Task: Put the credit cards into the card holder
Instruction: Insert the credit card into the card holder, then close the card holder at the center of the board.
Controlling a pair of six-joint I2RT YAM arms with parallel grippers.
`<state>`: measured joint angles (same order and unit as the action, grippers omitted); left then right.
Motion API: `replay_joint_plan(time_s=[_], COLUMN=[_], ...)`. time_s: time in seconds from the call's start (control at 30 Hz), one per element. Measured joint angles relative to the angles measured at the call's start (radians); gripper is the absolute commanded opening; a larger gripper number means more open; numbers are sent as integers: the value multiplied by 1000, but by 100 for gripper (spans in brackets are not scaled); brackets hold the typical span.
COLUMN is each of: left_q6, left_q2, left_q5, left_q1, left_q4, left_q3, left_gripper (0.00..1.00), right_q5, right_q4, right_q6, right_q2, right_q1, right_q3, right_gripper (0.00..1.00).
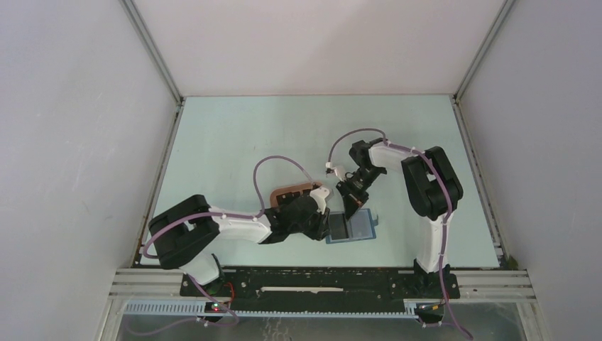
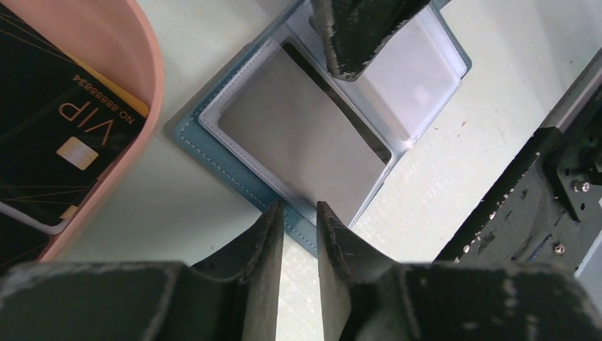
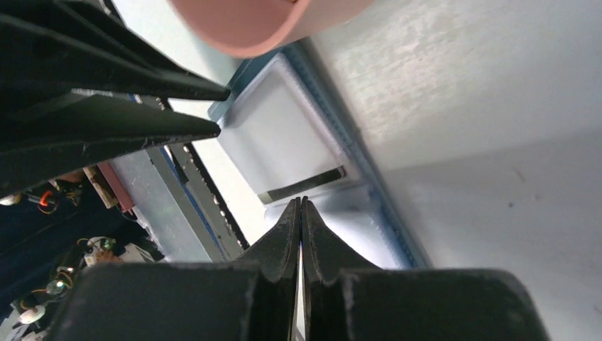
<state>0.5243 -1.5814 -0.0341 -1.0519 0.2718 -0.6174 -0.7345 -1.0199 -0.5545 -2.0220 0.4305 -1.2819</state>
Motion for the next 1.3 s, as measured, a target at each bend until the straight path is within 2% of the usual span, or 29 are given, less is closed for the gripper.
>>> replay_joint_plan(time_s=[0.13, 0.33, 0.47, 0.6, 0.7, 0.73, 0.8, 0.83, 0.87, 1.1, 1.3], left_q6=[1, -1, -2, -10, -16, -18, -19, -17, -11, 73, 148], left_q2=[54, 267, 413, 567, 674, 710, 772, 808, 845, 1022, 1016], left_q5=[13, 57, 89, 129, 154, 165, 189, 205, 225, 362, 379], left_q1=[0, 0, 0, 0, 0, 0, 0, 0, 0, 0, 0], left_q4=[-24, -26, -19, -19, -3, 4, 16, 23, 31, 114, 168], left_q3=[0, 31, 82, 142, 186, 203, 237, 259, 282, 455, 538], left_gripper=[35, 36, 37, 43, 54, 60, 81, 92, 99, 100, 100], right_q5=[-42, -107, -121, -129, -142, -148, -159, -164, -167, -171, -92], right_q4=[-45, -83, -55, 2, 44, 52, 61, 60, 58, 42, 62], right_q6=[-66, -178, -222, -266, -328, -355, -415, -442, -468, -644, -694], right_q2=[66, 301, 486, 667, 786, 817, 863, 873, 875, 836, 768], right_q1=[-34, -96, -99, -97, -106, -112, -128, -135, -142, -158, -142], right_q3=[0, 20, 114, 235, 315, 337, 372, 380, 386, 404, 456], right_gripper=[10, 14, 16, 17, 23, 24, 25, 25, 25, 29, 30])
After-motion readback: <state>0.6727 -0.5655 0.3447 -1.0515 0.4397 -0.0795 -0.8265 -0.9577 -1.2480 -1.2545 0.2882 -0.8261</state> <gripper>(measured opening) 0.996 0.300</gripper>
